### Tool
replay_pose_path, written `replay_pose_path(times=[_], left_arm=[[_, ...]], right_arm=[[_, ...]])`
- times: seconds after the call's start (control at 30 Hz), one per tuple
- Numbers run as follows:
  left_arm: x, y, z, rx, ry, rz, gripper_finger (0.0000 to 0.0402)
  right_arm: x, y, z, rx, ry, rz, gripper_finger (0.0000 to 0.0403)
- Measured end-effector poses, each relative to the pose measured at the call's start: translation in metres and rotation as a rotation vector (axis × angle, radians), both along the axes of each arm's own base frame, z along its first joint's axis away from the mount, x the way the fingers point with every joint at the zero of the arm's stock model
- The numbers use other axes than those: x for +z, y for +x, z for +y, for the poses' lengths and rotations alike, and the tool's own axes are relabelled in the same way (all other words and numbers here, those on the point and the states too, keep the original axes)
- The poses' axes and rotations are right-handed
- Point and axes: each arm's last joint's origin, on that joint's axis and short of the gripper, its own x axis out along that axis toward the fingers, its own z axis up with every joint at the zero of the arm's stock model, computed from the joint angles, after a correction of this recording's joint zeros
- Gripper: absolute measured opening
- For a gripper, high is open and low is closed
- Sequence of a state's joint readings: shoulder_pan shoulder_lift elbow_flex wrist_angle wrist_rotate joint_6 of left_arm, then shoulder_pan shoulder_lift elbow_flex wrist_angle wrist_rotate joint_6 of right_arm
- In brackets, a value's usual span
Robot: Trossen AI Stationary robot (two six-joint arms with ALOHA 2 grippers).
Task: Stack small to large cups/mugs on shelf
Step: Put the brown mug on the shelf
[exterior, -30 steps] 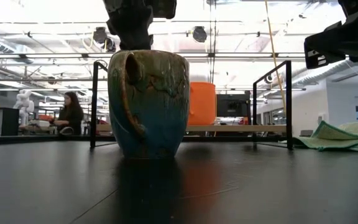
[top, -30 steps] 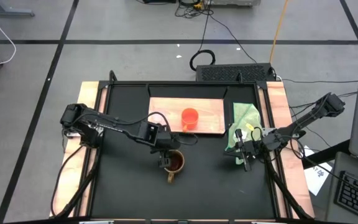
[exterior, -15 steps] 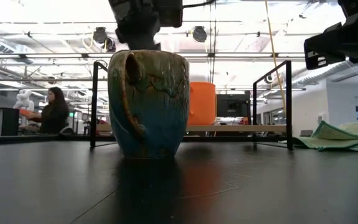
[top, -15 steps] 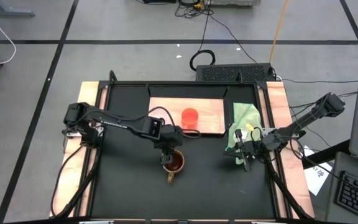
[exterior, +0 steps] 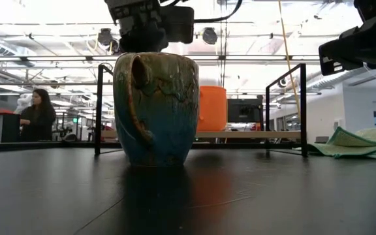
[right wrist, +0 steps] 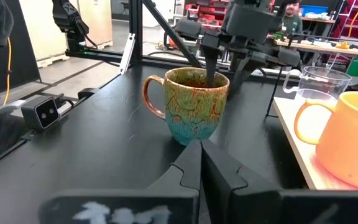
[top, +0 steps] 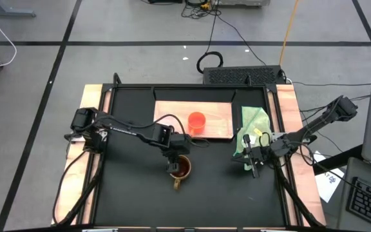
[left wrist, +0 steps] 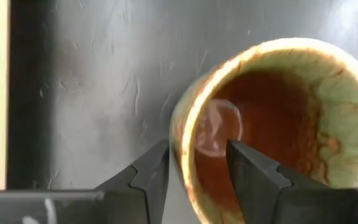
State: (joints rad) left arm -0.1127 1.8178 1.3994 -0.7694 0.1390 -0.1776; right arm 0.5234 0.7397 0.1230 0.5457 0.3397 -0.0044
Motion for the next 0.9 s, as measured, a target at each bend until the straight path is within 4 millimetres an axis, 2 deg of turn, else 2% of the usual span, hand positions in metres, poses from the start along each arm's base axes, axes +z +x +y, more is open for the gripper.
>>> replay_pose_path(times=[0.1,0.17,0.37,0.9], left_arm=[[-0.0057,0.0038,-0.0006,-0.002,0.0,-0.001,0.0153],[-0.0068,0.0028,-0.0005,-0.008,0.004,0.012,0.0133],[-0.0084,0.0034,0.0001,-0.014,0.022,0.012,0.0031],[-0.0072,0.0058,-0.0018,0.004,0.059,-0.022,0.003]], right_arm=[[0.0001,0.0001,0.0,0.0,0.001,-0.001,0.0],[0.0,0.0002,0.0001,0.0,0.001,-0.001,0.0],[-0.0006,0.0004,0.0002,0.0,-0.001,0.003,0.0],[-0.0005,0.0004,0.0002,0.0,-0.001,0.003,0.0]])
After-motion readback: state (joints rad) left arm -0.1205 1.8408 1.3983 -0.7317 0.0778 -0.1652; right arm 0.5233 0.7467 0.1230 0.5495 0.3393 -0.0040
